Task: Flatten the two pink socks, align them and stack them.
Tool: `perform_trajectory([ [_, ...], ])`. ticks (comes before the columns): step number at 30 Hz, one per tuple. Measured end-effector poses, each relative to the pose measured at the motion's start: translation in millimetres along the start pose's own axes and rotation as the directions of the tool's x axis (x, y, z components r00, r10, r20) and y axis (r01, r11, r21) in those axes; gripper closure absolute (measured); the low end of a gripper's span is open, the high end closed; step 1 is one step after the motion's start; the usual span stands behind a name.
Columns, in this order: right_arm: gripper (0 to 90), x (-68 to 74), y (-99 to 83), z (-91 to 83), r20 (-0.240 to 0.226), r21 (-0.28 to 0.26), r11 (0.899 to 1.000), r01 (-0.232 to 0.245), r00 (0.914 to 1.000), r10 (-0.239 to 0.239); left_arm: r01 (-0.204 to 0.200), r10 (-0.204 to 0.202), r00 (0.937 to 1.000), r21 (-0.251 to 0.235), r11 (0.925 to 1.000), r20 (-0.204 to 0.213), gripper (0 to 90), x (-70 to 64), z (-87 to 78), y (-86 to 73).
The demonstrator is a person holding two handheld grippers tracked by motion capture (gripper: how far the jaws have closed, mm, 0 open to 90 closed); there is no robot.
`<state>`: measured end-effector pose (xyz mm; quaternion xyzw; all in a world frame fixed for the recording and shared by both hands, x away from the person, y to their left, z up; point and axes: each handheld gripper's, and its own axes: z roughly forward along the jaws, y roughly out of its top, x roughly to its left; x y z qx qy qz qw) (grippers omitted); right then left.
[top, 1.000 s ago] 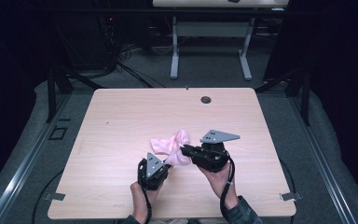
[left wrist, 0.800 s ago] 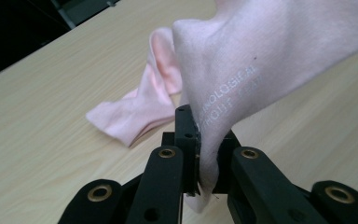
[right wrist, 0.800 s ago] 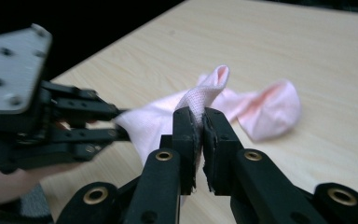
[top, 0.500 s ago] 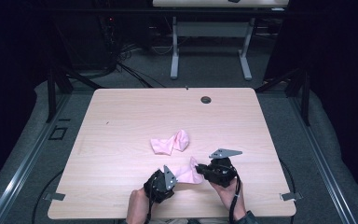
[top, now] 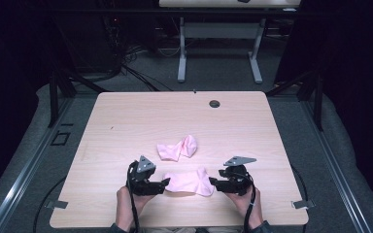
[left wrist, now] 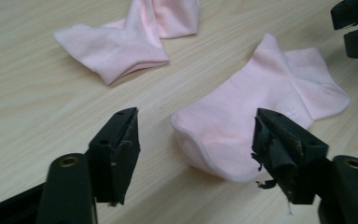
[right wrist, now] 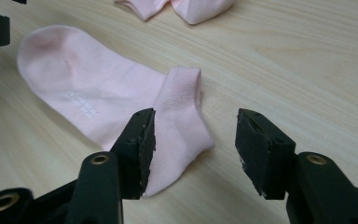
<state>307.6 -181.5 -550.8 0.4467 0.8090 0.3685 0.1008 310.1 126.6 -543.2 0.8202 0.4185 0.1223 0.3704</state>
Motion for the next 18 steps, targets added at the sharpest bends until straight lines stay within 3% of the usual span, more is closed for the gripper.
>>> perform_trajectory([
  [2,49.9,-0.1,1.3,8.1,0.014,0.021,1.0,0.022,0.9996,-0.023,0.001,-0.001,1.0,0.033,0.9995,0.003,42.4,1.0,9.8,0.8],
  [6,56.2,-1.7,0.1,21.6,0.025,0.057,0.998,0.033,0.9991,-0.034,0.008,-0.008,1.0,0.048,0.9988,-0.001,58.6,1.0,19.6,-1.9],
  [10,60.8,-2.5,-0.7,24.8,0.03,0.07,0.997,0.044,0.9985,-0.046,0.014,-0.013,0.9998,0.052,0.9985,-0.013,66.9,0.4,22.2,-5.7],
  [15,77.4,-1.2,-2.2,27.8,0.026,0.069,0.995,0.065,0.9974,-0.067,-0.01,0.011,0.9996,0.057,0.9983,-0.024,82.3,1.5,24.1,-9.0],
  [16,82.4,0.3,-2.6,28.0,0.01,0.068,0.996,0.064,0.9979,-0.064,0.003,-0.001,0.9996,0.05,0.9987,-0.027,87.6,1.3,24.2,-10.2],
  [18,83.2,0.9,-3.1,27.7,0.015,0.067,0.995,0.071,0.9973,-0.072,0.001,0.0,0.9995,0.04,0.9992,-0.031,88.0,1.3,23.4,-12.2],
])
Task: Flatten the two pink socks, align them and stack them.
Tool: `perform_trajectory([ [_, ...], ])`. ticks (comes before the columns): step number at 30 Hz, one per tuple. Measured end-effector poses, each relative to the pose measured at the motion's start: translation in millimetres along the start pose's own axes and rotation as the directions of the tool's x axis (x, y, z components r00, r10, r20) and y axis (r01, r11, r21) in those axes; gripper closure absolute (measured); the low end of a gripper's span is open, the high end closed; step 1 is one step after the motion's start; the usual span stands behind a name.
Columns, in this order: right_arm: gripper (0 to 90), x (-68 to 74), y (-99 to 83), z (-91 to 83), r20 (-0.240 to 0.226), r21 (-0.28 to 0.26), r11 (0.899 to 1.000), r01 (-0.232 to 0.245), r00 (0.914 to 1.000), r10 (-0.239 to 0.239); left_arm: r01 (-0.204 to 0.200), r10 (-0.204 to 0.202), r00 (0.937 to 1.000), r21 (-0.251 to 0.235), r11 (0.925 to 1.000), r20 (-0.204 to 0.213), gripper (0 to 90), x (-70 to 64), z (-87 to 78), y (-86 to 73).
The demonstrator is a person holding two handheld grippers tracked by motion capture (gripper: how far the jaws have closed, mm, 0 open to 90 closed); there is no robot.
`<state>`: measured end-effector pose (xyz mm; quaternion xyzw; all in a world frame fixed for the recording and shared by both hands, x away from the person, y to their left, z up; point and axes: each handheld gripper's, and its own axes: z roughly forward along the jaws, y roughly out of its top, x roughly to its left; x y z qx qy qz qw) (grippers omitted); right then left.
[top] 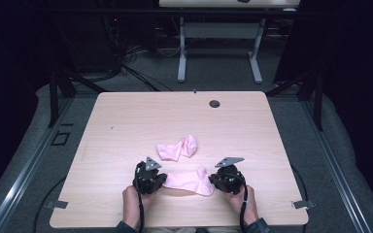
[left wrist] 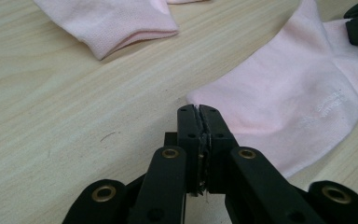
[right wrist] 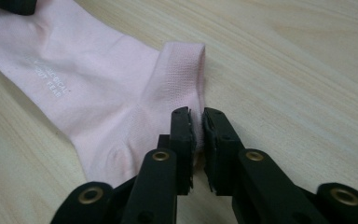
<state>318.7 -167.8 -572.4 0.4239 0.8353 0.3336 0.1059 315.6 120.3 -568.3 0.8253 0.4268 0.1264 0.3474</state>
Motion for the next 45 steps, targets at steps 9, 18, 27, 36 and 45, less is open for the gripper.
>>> perform_trajectory([
  [9,83.8,7.2,-5.6,-25.3,-0.02,-0.041,0.999,-0.008,0.9998,0.007,0.001,-0.001,1.0,-0.061,0.9981,-0.002,88.4,-13.0,-15.3,-12.2],
  [18,82.6,9.4,-24.1,-26.6,-0.01,-0.012,1.0,-0.004,0.9999,0.004,-0.02,0.02,0.9998,-0.042,0.9989,-0.003,83.9,-26.9,-12.4,-21.0],
  [27,37.2,-0.7,-26.5,-32.5,-0.048,-0.073,0.997,-0.039,0.9982,0.035,-0.017,0.013,0.9986,-0.076,0.997,-0.051,40.4,-10.5,-26.8,-11.5],
  [36,15.7,-15.3,-28.6,-37.8,-0.053,-0.122,0.989,-0.082,0.9957,0.076,-0.089,0.082,0.9913,-0.066,0.9939,-0.103,35.8,21.0,-27.2,23.6],
  [45,10.5,-39.4,-45.9,-44.1,0.002,-0.167,0.979,-0.115,0.9932,0.117,-0.212,0.212,0.9771,0.005,0.9773,0.019,36.3,45.0,15.4,86.8],
])
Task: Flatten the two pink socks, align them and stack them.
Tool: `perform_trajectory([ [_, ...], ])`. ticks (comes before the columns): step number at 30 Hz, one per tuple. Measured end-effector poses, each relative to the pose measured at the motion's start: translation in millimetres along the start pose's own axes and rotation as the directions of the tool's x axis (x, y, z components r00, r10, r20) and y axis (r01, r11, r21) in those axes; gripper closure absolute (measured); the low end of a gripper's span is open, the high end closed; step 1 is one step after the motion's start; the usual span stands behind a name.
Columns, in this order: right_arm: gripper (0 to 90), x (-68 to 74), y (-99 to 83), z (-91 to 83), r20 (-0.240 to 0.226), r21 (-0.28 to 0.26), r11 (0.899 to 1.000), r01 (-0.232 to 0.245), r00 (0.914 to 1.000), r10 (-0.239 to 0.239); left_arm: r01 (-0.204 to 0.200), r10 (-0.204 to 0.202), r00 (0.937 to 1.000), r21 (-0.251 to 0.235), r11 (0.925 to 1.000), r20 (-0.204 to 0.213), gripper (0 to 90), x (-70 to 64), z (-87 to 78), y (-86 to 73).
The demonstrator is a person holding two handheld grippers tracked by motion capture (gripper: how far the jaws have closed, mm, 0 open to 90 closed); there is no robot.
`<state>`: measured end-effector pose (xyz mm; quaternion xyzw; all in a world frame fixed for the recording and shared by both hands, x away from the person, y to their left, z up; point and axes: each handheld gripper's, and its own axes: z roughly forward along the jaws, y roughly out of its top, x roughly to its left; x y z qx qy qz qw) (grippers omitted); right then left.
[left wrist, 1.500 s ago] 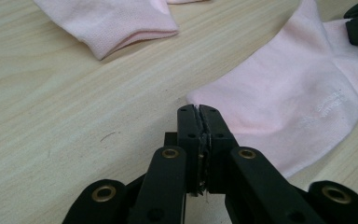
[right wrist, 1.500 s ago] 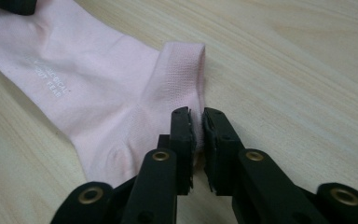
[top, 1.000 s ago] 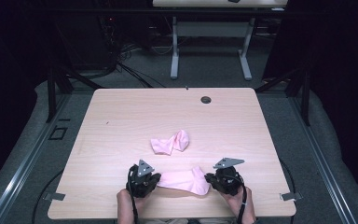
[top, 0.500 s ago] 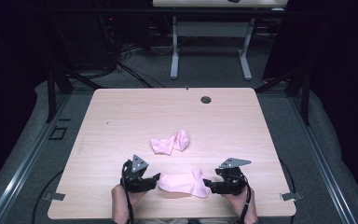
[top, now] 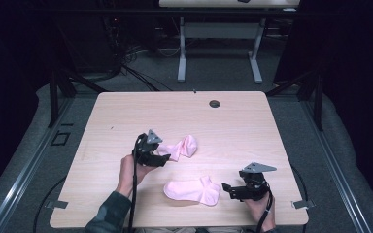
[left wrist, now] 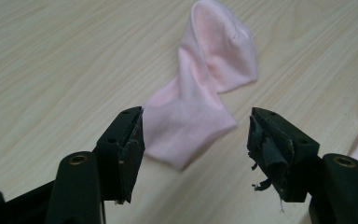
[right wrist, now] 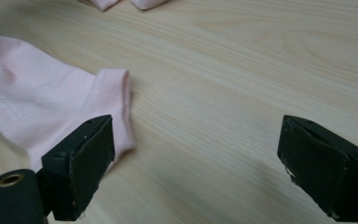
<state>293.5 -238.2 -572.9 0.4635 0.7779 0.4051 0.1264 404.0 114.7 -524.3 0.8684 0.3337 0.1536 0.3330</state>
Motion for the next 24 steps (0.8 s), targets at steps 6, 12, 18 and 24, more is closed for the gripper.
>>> perform_trajectory([
  [6,13.3,-20.4,-14.5,-10.2,0.042,-0.026,0.999,-0.04,0.9983,0.041,-0.095,0.092,0.9953,0.146,0.9846,0.031,45.5,12.0,39.2,18.7],
  [12,14.7,-22.6,-15.6,-12.7,0.05,-0.051,0.998,-0.047,0.9976,0.049,-0.062,0.046,0.9959,0.22,0.9735,0.078,60.6,20.1,56.0,13.9],
  [18,15.0,-21.8,-14.9,-10.5,0.059,-0.038,0.998,-0.047,0.9971,0.049,0.063,-0.081,0.9936,0.209,0.9759,0.079,84.7,20.7,55.6,8.7],
  [24,16.9,-22.0,-8.3,-9.5,0.059,-0.041,0.997,-0.068,0.9958,0.071,0.234,-0.254,0.9623,0.181,0.9552,0.097,82.5,7.1,57.3,6.4],
])
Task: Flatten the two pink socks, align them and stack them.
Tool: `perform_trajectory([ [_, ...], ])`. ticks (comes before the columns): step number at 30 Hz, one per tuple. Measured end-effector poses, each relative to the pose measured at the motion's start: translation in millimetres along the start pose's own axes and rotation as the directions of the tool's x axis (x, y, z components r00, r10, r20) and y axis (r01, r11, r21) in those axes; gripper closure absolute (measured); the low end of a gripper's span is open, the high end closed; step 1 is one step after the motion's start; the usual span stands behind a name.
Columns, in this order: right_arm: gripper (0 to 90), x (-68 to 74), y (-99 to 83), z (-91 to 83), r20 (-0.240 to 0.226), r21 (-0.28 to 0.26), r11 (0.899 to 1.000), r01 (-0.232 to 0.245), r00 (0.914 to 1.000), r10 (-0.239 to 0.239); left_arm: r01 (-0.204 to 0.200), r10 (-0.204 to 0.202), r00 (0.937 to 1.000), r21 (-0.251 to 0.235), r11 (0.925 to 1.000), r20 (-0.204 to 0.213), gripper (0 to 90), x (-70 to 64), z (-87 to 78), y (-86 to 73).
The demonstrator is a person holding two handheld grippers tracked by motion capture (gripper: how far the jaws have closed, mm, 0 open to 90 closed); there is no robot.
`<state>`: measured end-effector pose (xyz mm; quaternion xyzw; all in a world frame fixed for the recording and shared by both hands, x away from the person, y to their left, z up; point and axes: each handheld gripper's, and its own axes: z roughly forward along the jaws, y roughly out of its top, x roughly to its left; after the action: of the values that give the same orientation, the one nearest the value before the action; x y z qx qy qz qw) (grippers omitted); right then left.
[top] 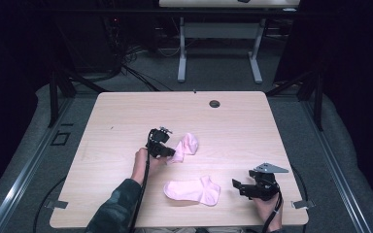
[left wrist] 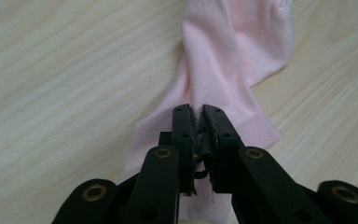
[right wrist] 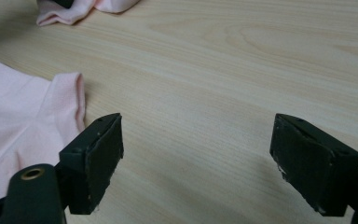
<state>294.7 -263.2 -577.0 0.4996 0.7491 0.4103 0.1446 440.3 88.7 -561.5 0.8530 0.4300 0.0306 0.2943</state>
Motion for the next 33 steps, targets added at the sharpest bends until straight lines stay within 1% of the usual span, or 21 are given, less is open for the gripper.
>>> perform_trajectory([
  [2,17.1,1.8,5.3,0.9,-0.005,0.011,1.0,0.003,1.0,-0.003,-0.001,0.001,0.9999,-0.006,1.0,0.015,79.5,-10.7,3.1,0.0],
  [4,17.5,5.1,11.5,2.2,-0.005,0.011,1.0,0.01,0.9999,-0.01,-0.023,0.024,0.9991,-0.013,0.9996,0.034,78.5,-20.0,6.3,1.3],
  [6,17.7,9.0,18.8,4.1,-0.003,0.015,1.0,0.027,0.9996,-0.027,-0.046,0.047,0.9985,-0.023,0.9986,0.029,73.7,-27.8,7.2,3.0],
  [8,17.6,13.1,26.5,5.5,-0.008,0.028,0.999,0.045,0.999,-0.045,-0.059,0.061,0.998,-0.063,0.9963,0.02,60.8,-32.3,2.6,4.1],
  [9,17.7,15.6,30.3,6.7,-0.017,0.031,0.998,0.046,0.9988,-0.046,-0.074,0.073,0.9973,-0.082,0.9939,-0.007,57.0,-33.4,-2.1,4.1],
  [11,18.3,20.0,38.3,9.1,-0.044,0.042,0.997,0.063,0.9971,-0.061,-0.092,0.087,0.9951,-0.131,0.9871,-0.048,42.4,-33.1,-14.6,1.6],
  [12,18.7,23.3,42.2,11.2,-0.05,0.045,0.997,0.069,0.9965,-0.067,-0.098,0.088,0.9935,-0.155,0.9831,-0.072,38.7,-31.9,-21.2,-1.0],
  [13,21.3,30.6,50.6,15.2,-0.064,0.054,0.995,0.09,0.9942,-0.086,-0.113,0.09,0.9877,-0.182,0.9769,-0.128,31.4,-27.4,-34.1,-9.0],
  [14,21.3,30.6,50.6,15.2,-0.064,0.054,0.995,0.09,0.9942,-0.086,-0.113,0.09,0.9877,-0.182,0.9769,-0.128,28.6,-27.4,-34.1,-9.0],
  [15,22.2,34.4,54.8,17.6,-0.068,0.056,0.993,0.103,0.9927,-0.1,-0.116,0.088,0.985,-0.188,0.9754,-0.148,28.6,-24.3,-39.9,-14.4],
  [17,25.5,42.8,63.4,24.0,-0.078,0.06,0.99,0.128,0.9894,-0.123,-0.125,0.085,0.9759,-0.197,0.9724,-0.201,22.6,-18.2,-50.3,-29.8],
  [19,28.3,50.1,72.3,31.3,-0.095,0.063,0.987,0.147,0.9854,-0.141,-0.132,0.076,0.9658,-0.214,0.9679,-0.248,18.5,-12.6,-59.3,-52.0],
  [21,30.7,57.1,80.7,39.5,-0.109,0.068,0.984,0.163,0.9818,-0.156,-0.12,0.053,0.9542,-0.215,0.9692,-0.295,15.8,-7.3,-64.7,-74.9],
  [22,32.5,60.3,84.4,44.0,-0.12,0.073,0.983,0.171,0.9795,-0.161,-0.114,0.044,0.9517,-0.216,0.9696,-0.304,15.4,-4.5,-66.6,-85.2],
  [24,35.9,64.7,91.0,55.2,-0.15,0.096,0.978,0.184,0.9742,-0.168,-0.1,0.025,0.942,-0.208,0.9731,-0.335,14.4,-0.6,-68.2,-102.0],
  [25,38.0,66.7,93.8,60.9,-0.163,0.115,0.976,0.187,0.9724,-0.167,-0.089,0.013,0.9391,-0.206,0.9746,-0.343,13.1,1.0,-68.5,-108.9],
  [26,40.1,68.8,96.1,67.2,-0.168,0.128,0.973,0.19,0.9715,-0.167,-0.083,0.008,0.9372,-0.202,0.9759,-0.349,12.9,2.7,-68.9,-114.7],
  [27,46.1,71.9,100.1,79.2,-0.175,0.146,0.972,0.187,0.9714,-0.161,-0.071,-0.006,0.9369,-0.206,0.9759,-0.35,12.6,4.7,-69.0,-122.4],
  [28,46.1,71.9,100.1,79.2,-0.175,0.146,0.972,0.187,0.9714,-0.161,-0.071,-0.006,0.9369,-0.206,0.9759,-0.35,12.7,4.7,-69.0,-122.4],
  [30,51.0,72.5,103.6,91.3,-0.187,0.172,0.969,0.179,0.9714,-0.146,-0.066,-0.009,0.9334,-0.199,0.9778,-0.359,12.6,4.9,-67.0,-126.5],
  [33,55.0,74.3,107.0,106.7,-0.185,0.214,0.96,0.181,0.9724,-0.142,-0.057,-0.018,0.9349,-0.201,0.9778,-0.354,12.7,5.8,-63.8,-131.7],
])
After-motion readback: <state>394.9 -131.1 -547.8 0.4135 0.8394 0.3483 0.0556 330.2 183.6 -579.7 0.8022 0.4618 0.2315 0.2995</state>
